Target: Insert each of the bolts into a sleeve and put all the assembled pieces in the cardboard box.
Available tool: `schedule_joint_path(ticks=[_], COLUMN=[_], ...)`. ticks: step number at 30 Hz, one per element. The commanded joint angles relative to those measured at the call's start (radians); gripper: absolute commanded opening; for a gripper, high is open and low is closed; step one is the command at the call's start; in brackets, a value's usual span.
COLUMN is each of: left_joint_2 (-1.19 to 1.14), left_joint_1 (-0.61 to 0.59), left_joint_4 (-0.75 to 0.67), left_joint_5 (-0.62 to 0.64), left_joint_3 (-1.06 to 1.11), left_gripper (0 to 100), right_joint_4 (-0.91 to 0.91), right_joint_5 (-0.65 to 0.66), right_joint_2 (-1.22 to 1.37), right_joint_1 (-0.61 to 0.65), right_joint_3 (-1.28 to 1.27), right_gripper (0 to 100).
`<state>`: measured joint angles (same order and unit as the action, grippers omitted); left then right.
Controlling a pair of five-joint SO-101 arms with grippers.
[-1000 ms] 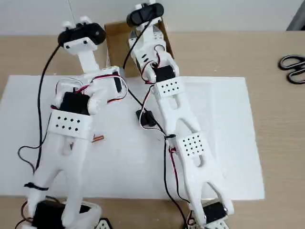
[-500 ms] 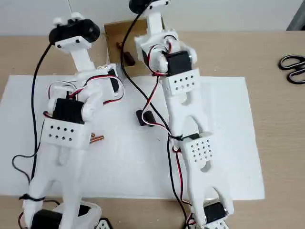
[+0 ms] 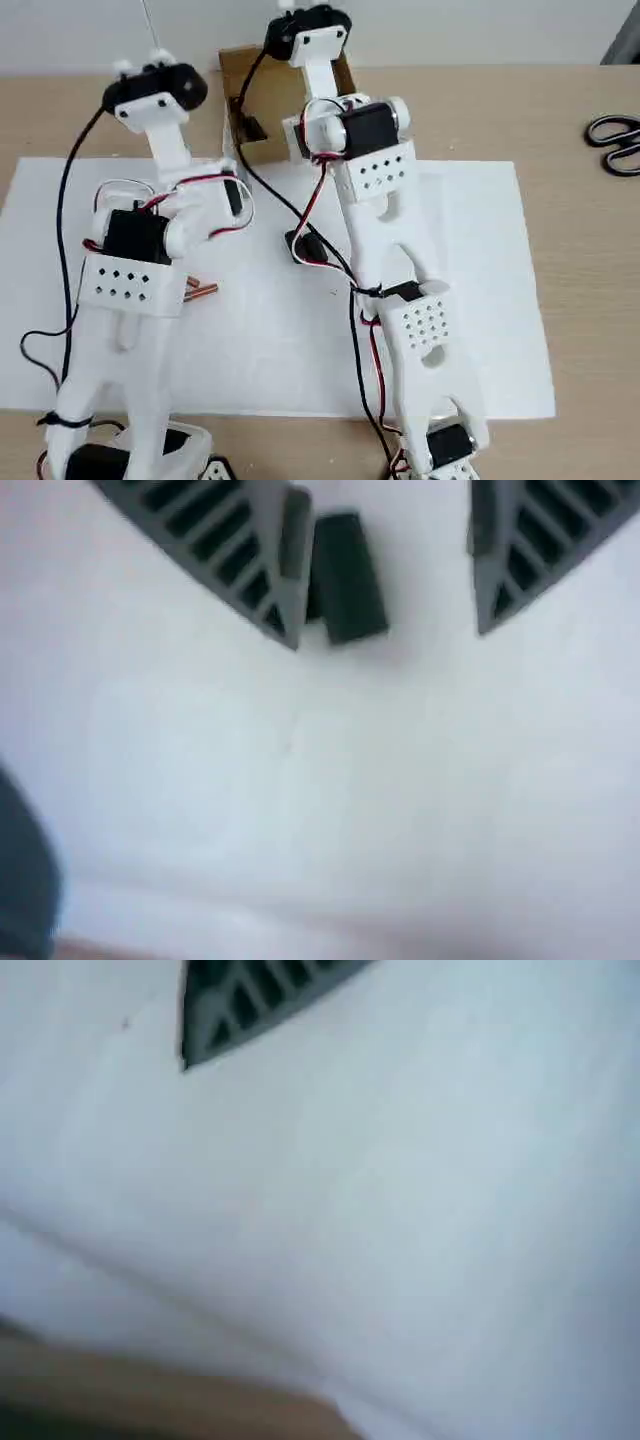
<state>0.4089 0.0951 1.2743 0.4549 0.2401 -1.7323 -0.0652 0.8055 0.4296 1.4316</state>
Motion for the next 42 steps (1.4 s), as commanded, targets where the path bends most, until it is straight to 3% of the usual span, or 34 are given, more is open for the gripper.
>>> schedule_joint_path(ticks=[1, 7, 16, 42], left_joint_2=[0.041, 0.041, 0.041, 0.043], left_joint_1=[-0.038, -0.118, -0.127, -0.129], left_joint_4=[0.038, 0.043, 0.026, -0.005], left_joint_5=[0.011, 0.011, 0.034, 0.061], left_joint_3=[-0.035, -0.004, 0.074, 0.091], left_gripper=[11, 11, 11, 11], right_joint_4=[-0.021, -0.008, 0.016, 0.217], right_joint_5=[-0.011, -0.008, -0.006, 0.021], right_joint_2=[-0.174, -0.404, -0.449, -0.219], right_joint_1=[0.027, 0.079, 0.096, 0.081], right_joint_3=[-0.245, -0.66, -0.878, -0.914], right_gripper=[14.0, 14.0, 14.0, 14.0])
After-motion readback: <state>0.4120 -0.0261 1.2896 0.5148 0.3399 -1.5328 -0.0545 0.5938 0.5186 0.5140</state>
